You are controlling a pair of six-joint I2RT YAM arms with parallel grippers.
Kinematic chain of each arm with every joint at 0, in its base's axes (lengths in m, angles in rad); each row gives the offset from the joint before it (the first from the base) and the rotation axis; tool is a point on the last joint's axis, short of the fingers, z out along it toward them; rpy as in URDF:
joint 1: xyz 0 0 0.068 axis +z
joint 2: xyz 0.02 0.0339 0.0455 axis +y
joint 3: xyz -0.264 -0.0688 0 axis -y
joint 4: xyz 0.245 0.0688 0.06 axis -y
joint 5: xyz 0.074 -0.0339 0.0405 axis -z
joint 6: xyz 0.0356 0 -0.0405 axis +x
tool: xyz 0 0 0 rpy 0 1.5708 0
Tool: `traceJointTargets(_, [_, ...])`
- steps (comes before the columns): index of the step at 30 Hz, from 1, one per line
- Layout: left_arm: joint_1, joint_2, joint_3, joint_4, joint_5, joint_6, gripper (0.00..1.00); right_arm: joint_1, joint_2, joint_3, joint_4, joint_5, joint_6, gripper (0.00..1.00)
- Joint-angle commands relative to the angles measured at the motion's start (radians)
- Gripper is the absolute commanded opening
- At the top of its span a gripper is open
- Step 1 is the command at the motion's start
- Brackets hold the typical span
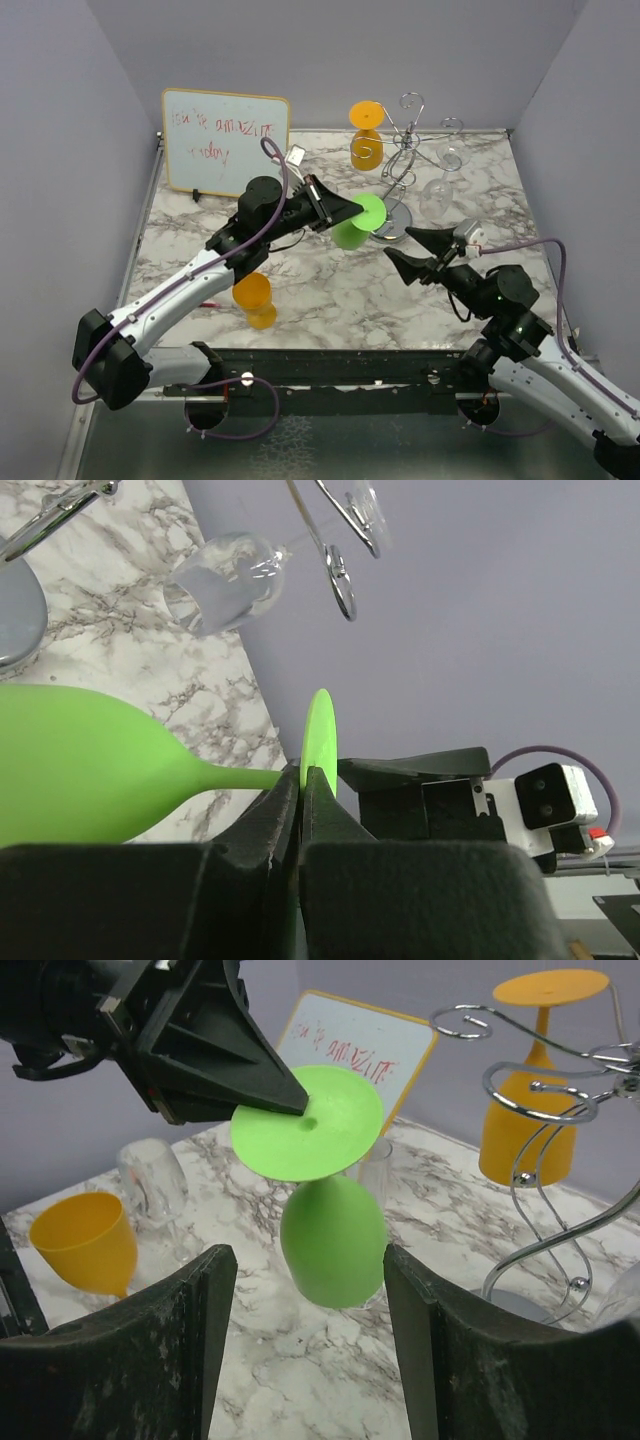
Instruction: Place the wine glass upside down on the wine glass rack
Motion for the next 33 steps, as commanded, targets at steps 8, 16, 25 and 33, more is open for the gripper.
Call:
traceJointTargets(8, [0.002, 0.131, 0.229, -0.065, -0.035, 0.041, 0.00, 0.000, -0.120, 0.143, -0.066, 0.173, 0.137, 0.65])
traceJointTargets(16, [0.005, 0.191, 0.290, -0.059, -0.190, 0.020, 0.00, 0.000, -0.173, 0.153, -0.073, 0.206, 0.164, 0.66])
traceJointTargets(25, [0.009, 0.273, 0.409, -0.045, -0.205, 0.028, 0.00, 0.000, -0.176, 0.149, -0.065, 0.217, 0.192, 0.67])
traceJointTargets(33, [0.014, 0.308, 0.456, -0.039, -0.216, 0.017, 0.00, 0.000, -0.171, 0.148, -0.060, 0.220, 0.202, 0.67])
